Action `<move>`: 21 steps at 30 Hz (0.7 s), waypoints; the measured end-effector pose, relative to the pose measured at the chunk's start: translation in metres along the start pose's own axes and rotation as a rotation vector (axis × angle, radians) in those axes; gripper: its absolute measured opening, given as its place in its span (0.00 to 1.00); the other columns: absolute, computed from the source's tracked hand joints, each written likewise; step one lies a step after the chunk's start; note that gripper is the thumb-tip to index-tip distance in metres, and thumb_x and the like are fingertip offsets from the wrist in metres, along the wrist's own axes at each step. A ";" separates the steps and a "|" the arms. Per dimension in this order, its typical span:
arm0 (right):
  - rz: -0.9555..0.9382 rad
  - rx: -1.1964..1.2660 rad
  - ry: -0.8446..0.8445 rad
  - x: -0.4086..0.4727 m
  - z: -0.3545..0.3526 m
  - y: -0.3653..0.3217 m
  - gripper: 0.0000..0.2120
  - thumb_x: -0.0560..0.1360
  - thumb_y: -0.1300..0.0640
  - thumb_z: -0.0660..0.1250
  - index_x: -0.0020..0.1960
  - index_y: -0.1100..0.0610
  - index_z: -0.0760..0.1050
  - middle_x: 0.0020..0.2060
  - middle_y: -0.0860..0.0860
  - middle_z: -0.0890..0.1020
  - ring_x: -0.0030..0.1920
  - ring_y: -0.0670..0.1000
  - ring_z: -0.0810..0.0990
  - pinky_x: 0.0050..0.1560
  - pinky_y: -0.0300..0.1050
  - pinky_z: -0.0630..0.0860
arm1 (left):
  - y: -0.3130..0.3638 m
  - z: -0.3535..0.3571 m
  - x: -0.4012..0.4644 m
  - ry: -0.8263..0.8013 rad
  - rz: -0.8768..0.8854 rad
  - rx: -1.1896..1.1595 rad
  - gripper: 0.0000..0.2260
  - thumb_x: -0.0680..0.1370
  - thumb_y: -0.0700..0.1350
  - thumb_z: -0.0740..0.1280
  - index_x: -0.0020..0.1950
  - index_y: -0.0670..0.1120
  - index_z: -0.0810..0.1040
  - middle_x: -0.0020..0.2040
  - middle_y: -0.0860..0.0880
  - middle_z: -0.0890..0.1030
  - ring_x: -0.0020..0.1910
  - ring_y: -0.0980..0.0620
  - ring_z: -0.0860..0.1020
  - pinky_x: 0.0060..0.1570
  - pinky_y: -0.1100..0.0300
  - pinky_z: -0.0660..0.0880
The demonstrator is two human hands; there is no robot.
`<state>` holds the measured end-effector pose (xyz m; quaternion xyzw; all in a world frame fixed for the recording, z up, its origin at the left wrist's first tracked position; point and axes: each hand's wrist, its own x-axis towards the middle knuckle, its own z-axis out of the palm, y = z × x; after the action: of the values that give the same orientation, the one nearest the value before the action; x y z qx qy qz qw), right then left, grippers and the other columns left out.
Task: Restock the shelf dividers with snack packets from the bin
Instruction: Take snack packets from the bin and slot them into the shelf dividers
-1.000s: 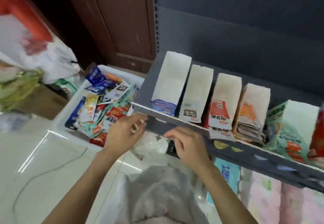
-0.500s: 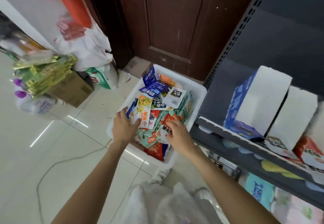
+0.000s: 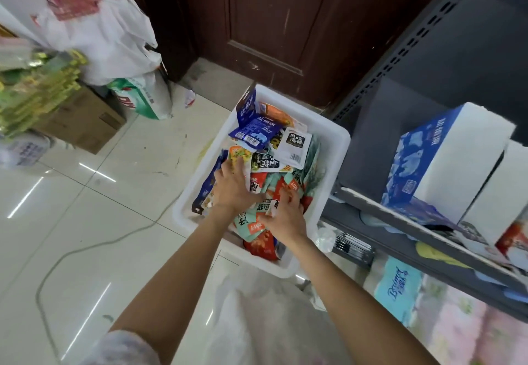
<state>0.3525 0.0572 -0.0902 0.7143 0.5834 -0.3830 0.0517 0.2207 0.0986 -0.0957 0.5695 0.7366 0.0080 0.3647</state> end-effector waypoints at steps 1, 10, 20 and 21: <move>0.000 0.015 0.000 0.000 -0.001 0.001 0.43 0.71 0.45 0.71 0.76 0.56 0.50 0.74 0.56 0.51 0.72 0.63 0.59 0.67 0.56 0.67 | -0.004 -0.004 0.001 -0.018 0.010 -0.033 0.47 0.67 0.57 0.75 0.77 0.50 0.51 0.75 0.44 0.55 0.73 0.41 0.55 0.70 0.45 0.59; -0.019 0.078 -0.005 -0.005 -0.005 0.004 0.42 0.72 0.45 0.70 0.76 0.55 0.51 0.74 0.54 0.51 0.73 0.59 0.58 0.69 0.54 0.64 | 0.015 0.005 -0.002 0.035 0.070 0.375 0.41 0.73 0.48 0.70 0.77 0.45 0.46 0.72 0.36 0.59 0.66 0.37 0.66 0.59 0.48 0.74; -0.098 0.189 0.114 -0.015 -0.012 0.007 0.30 0.74 0.41 0.65 0.71 0.55 0.64 0.69 0.52 0.66 0.69 0.53 0.66 0.67 0.48 0.66 | 0.019 -0.017 0.003 0.132 0.246 0.741 0.23 0.78 0.35 0.58 0.71 0.47 0.56 0.50 0.43 0.77 0.35 0.48 0.77 0.31 0.57 0.71; -0.102 0.244 0.176 -0.018 -0.015 0.004 0.26 0.76 0.43 0.64 0.68 0.55 0.67 0.66 0.51 0.70 0.66 0.51 0.70 0.64 0.46 0.68 | 0.018 -0.021 0.002 0.136 0.261 0.746 0.22 0.78 0.35 0.57 0.70 0.47 0.56 0.52 0.43 0.78 0.39 0.46 0.80 0.33 0.55 0.72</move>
<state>0.3631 0.0497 -0.0706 0.7154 0.5706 -0.3891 -0.1063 0.2238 0.1147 -0.0737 0.7498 0.6328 -0.1762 0.0792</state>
